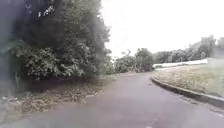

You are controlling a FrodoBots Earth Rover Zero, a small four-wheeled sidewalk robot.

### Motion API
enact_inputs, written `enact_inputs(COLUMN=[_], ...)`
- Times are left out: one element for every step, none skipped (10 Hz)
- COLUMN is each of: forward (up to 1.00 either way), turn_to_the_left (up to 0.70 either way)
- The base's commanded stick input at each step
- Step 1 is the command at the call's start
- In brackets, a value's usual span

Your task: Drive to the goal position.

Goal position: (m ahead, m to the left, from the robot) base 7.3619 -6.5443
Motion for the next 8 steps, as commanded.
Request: enact_inputs(forward=[0.45,0.45,0.45,0.45,0.45,0.45,0.45,0.45], turn_to_the_left=[0.0,0.0,0.0,0.0,0.0,0.0,0.0,0.0])
